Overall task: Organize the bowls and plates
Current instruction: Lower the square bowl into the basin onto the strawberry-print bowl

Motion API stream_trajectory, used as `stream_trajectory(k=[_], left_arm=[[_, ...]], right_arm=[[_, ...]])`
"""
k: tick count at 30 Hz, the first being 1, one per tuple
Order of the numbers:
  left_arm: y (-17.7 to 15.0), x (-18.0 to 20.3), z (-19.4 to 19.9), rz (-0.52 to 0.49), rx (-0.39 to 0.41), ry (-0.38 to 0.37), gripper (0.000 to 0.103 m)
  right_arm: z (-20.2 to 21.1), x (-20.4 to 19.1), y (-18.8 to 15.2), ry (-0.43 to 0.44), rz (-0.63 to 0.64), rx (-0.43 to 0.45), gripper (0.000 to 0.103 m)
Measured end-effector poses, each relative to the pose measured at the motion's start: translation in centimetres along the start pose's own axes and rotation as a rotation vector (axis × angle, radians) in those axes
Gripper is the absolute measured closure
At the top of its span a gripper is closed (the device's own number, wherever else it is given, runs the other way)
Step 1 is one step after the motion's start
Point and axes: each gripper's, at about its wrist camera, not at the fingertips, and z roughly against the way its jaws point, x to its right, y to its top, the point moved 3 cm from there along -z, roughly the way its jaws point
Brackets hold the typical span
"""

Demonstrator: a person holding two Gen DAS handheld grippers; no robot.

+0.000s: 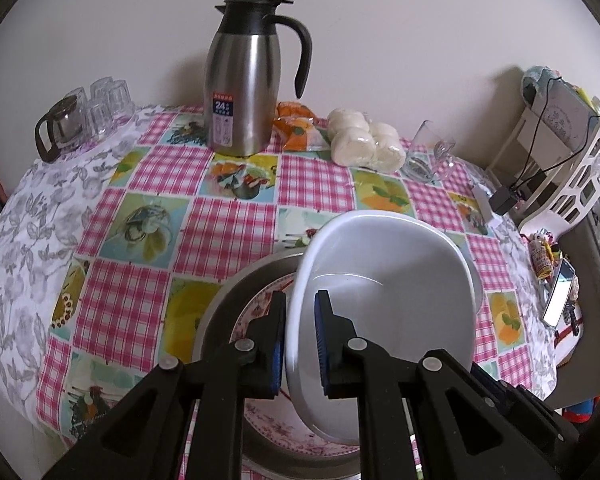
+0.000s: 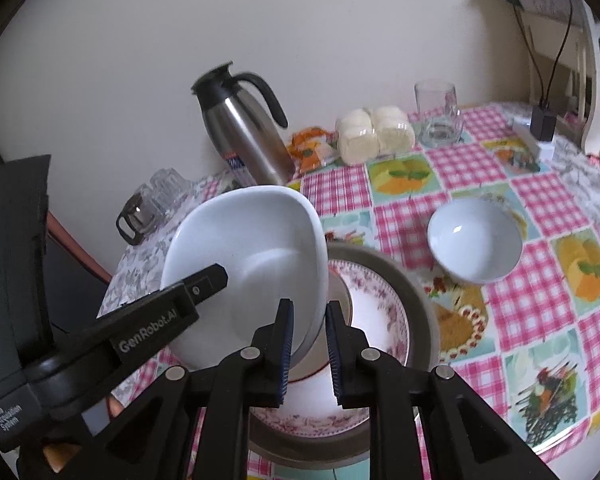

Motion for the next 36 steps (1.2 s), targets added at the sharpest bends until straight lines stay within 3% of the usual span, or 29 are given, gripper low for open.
stream_trajectory(k=[20, 31, 36], left_arm=[[0.0, -0.3, -1.2, 0.002, -0.018, 0.002, 0.09], [-0.3, -0.6, -2.1, 0.021, -0.073, 0.007, 0.089], [-0.6, -0.8, -2.8, 0.03, -0.108, 0.004, 0.083]], right_arm=[[-1.2, 0.5, 0.7, 0.019, -0.004, 0.003, 0.084], [-2.2, 0.8, 0.3, 0.005, -0.011, -0.037, 0.084], [-3.1, 1.0, 0.0, -0.005, -0.014, -0.071, 0.084]])
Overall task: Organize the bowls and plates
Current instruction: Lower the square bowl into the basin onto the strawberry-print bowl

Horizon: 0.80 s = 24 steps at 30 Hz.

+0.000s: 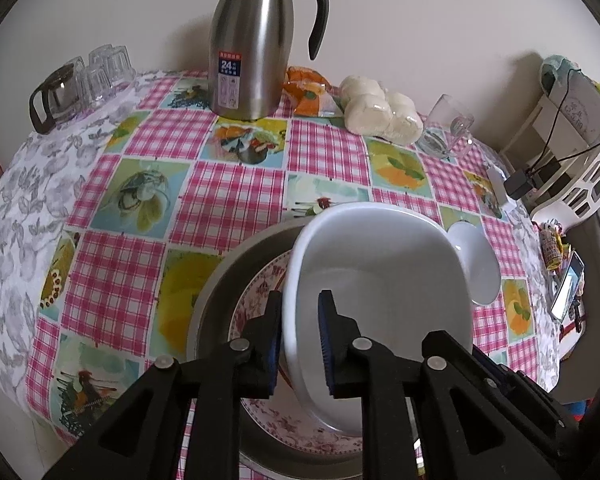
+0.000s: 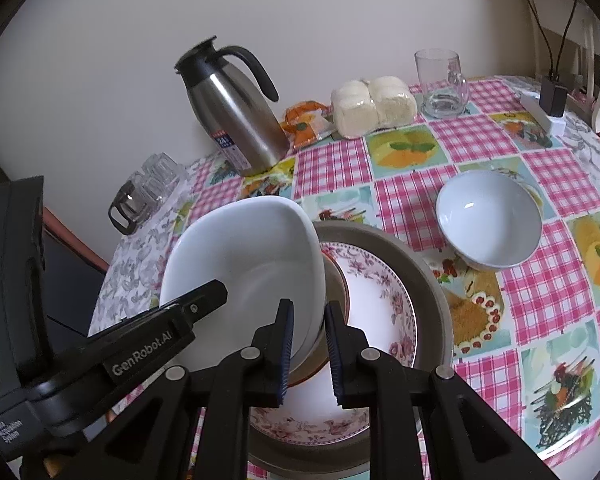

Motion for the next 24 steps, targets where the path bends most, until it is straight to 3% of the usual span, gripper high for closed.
stream_trajectory(k=[6, 24], left_arm=[[-0.24, 0.09, -0.67, 0.006, -0.037, -0.008, 0.081], [-0.2, -0.3, -0.63, 0.03, -0.047, -0.034, 0.078]], right_arm=[[-0.68, 0.37, -0.26, -0.02, -0.009, -0.026, 0.084], [-0.4, 0.66, -0.11, -0.008, -0.026, -0.014, 0.083]])
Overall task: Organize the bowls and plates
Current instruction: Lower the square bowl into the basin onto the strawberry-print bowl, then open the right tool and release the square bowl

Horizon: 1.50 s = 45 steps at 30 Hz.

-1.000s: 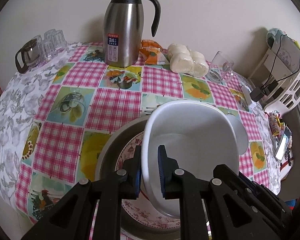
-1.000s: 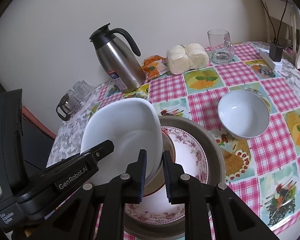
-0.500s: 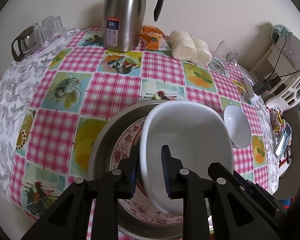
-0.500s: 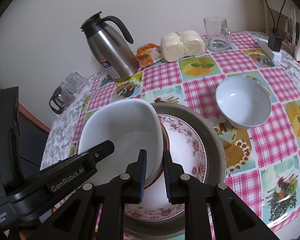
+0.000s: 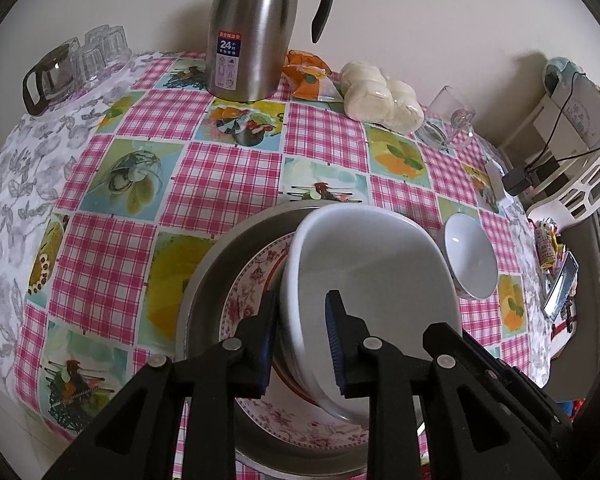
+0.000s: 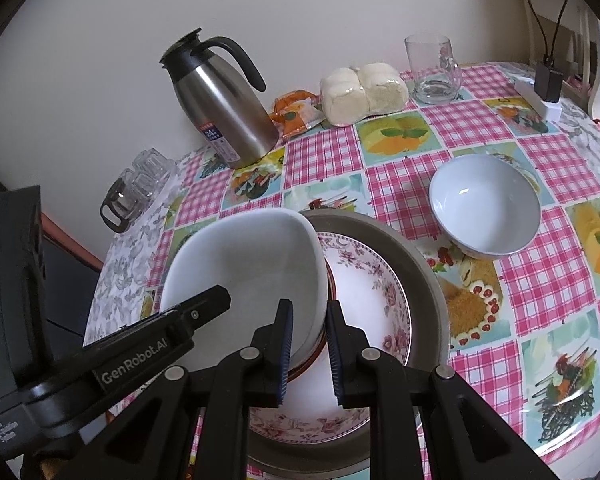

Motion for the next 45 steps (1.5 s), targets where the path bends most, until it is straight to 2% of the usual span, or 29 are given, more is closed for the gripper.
stream_trajectory(k=[5, 9, 20, 22, 23, 24, 25, 26, 28, 32, 36, 38, 43, 45], left_arm=[[0.1, 0.1, 0.5, -0.001, 0.019, 0.011, 0.078], [0.3, -0.1, 1.2, 0.003, 0.049, 0.002, 0.073], [0.2, 0.0, 1.6, 0.004, 0.072, 0.013, 0.072], [0.3, 0.0, 2.1, 0.004, 0.093, 0.026, 0.07], [0.4, -0.1, 2.4, 0.003, 0.104, 0.036, 0.063], [0.5, -0.1, 2.5, 0.003, 0.113, 0.044, 0.055], [0.6, -0.2, 2.7, 0.004, 0.122, 0.049, 0.052], [0.6, -0.4, 2.9, 0.007, 0.13, 0.052, 0.047], [0.7, -0.7, 3.2, 0.015, 0.141, 0.065, 0.042], [0.9, -1.5, 3.2, 0.033, 0.151, 0.125, 0.034], [1.0, -2.3, 3.5, 0.058, 0.167, 0.15, 0.024], [1.0, -2.6, 3.5, 0.064, 0.173, 0.166, 0.02], [1.1, -3.2, 3.7, 0.083, 0.191, 0.193, 0.019], [1.1, -3.4, 3.7, 0.087, 0.197, 0.207, 0.015]], right_arm=[[0.3, -0.1, 0.1, 0.011, 0.0, 0.01, 0.083], [0.9, -0.4, 0.2, 0.024, 0.008, 0.033, 0.083], [1.4, -0.2, 0.5, 0.017, 0.006, 0.05, 0.084], [1.7, -0.2, 0.6, 0.013, 0.012, 0.063, 0.084], [1.8, -0.2, 0.7, 0.006, 0.014, 0.072, 0.082], [1.9, -0.1, 0.7, 0.0, 0.013, 0.077, 0.076], [2.0, 0.0, 0.8, -0.007, 0.011, 0.083, 0.061], [2.0, 0.0, 0.8, -0.011, 0.013, 0.086, 0.05], [2.1, 0.0, 0.9, -0.021, 0.019, 0.092, 0.048], [2.2, 0.1, 1.0, -0.034, 0.025, 0.103, 0.034], [2.0, 0.2, 1.0, -0.047, 0.033, 0.107, 0.025], [2.0, 0.2, 1.0, -0.052, 0.037, 0.109, 0.021], [2.0, 0.2, 1.0, -0.068, 0.046, 0.116, 0.014], [2.1, 0.3, 1.0, -0.075, 0.048, 0.123, 0.012]])
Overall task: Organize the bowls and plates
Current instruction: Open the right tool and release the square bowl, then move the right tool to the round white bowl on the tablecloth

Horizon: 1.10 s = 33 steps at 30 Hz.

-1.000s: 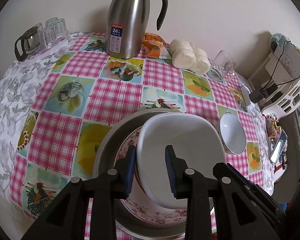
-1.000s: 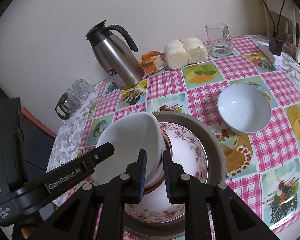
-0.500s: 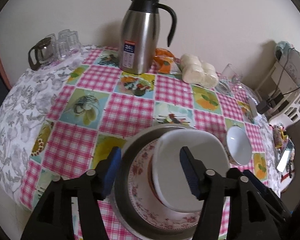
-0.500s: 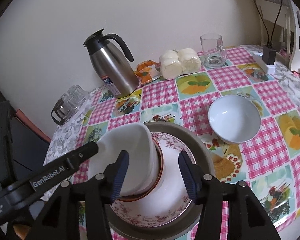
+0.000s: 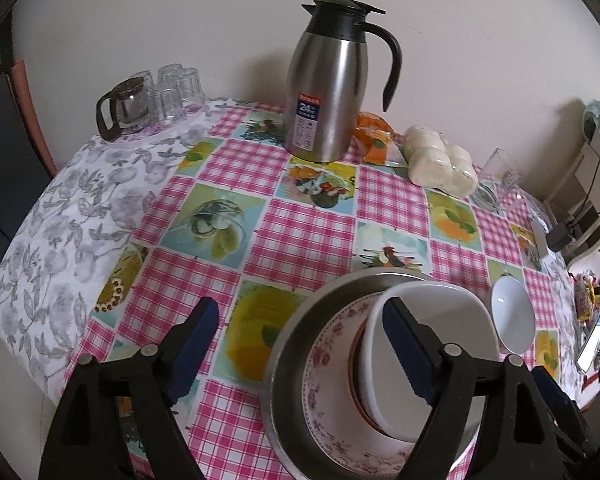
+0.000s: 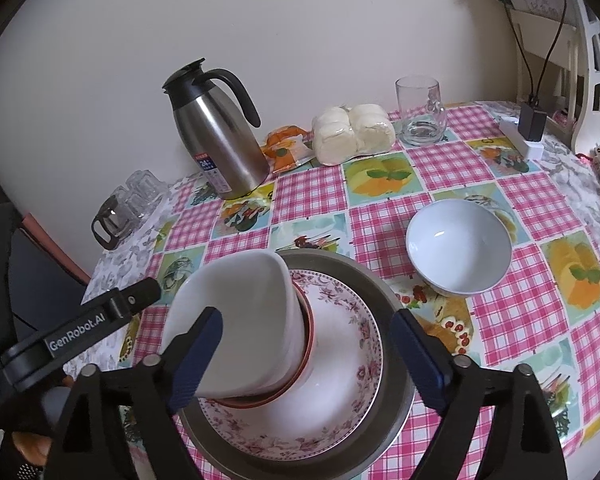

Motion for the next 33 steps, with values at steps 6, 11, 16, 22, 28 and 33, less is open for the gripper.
stream_trajectory(k=[6, 11, 16, 22, 28, 33], left_arm=[[0.1, -0.3, 0.1, 0.008, 0.021, 0.027, 0.011], [0.1, -0.5, 0.2, 0.014, 0.029, 0.045, 0.01], [0.1, -0.8, 0.5, 0.037, 0.048, 0.065, 0.007], [0.0, -0.6, 0.9, 0.036, 0.083, 0.102, 0.004], [-0.2, -0.2, 0.9, 0.036, 0.077, 0.099, 0.003], [-0.5, 0.8, 1.0, 0.024, 0.083, 0.107, 0.003]], right_arm=[[0.0, 0.1, 0.1, -0.007, 0.001, 0.006, 0.0], [0.1, 0.3, 0.1, -0.013, 0.001, 0.011, 0.0], [0.2, 0.5, 0.2, -0.016, -0.003, 0.014, 0.0], [0.9, 0.7, 0.5, -0.025, 0.009, 0.04, 0.0], [1.7, 0.9, 0.8, 0.0, 0.014, 0.081, 0.0], [2.2, 2.3, 1.2, -0.018, -0.002, 0.093, 0.0]])
